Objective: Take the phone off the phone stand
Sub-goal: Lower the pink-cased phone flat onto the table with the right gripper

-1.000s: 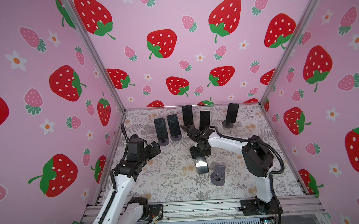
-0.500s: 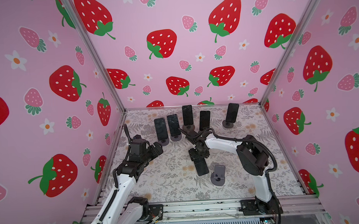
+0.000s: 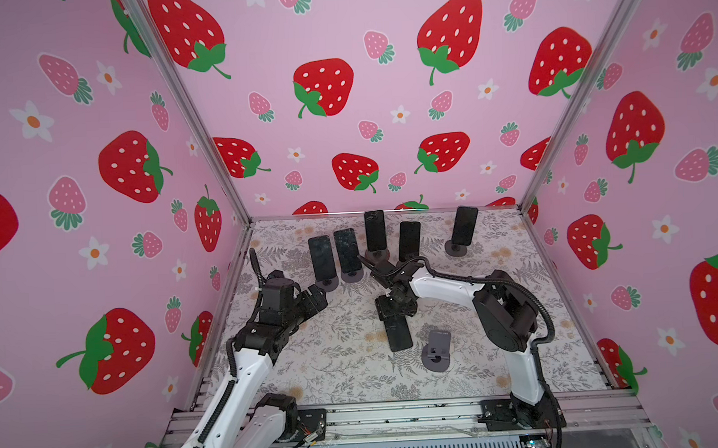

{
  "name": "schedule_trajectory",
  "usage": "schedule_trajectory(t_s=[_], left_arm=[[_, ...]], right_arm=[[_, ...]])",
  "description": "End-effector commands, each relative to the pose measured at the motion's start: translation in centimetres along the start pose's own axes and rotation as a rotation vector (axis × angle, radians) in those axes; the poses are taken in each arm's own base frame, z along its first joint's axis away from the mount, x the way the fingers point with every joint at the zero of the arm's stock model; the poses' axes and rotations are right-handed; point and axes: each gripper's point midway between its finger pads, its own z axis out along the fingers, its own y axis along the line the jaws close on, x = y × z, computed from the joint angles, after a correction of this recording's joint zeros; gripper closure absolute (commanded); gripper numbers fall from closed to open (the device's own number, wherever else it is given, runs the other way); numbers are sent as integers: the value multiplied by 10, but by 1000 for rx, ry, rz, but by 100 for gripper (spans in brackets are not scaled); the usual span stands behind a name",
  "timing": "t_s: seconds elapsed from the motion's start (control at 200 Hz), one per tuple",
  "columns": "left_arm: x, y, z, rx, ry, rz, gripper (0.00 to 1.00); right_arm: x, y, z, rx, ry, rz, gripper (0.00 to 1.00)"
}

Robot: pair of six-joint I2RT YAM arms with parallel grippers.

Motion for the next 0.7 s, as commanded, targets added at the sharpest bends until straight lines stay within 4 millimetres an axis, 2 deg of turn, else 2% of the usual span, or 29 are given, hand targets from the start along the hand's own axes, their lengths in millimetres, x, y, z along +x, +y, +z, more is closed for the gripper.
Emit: schedule_trajectory(t_s=[0.0, 0.195, 0.35, 0.515, 0.695], left_arm=[[4, 1, -1, -7, 16, 0, 5], [3, -2, -1, 2, 20, -1, 5], [0, -5, 0, 3, 23, 6, 5], [1, -6, 5, 9, 30, -5, 5], [-1, -7, 6, 10, 26, -1, 5]], right_arm=[[-5, 8, -1, -35, -9, 77, 28], [-29, 15, -5, -72, -67, 143, 27], [-35, 19, 3, -78, -67, 168, 27], [-46, 16, 7, -42, -97, 174, 26], [-54, 1, 18, 9, -98, 205, 26]])
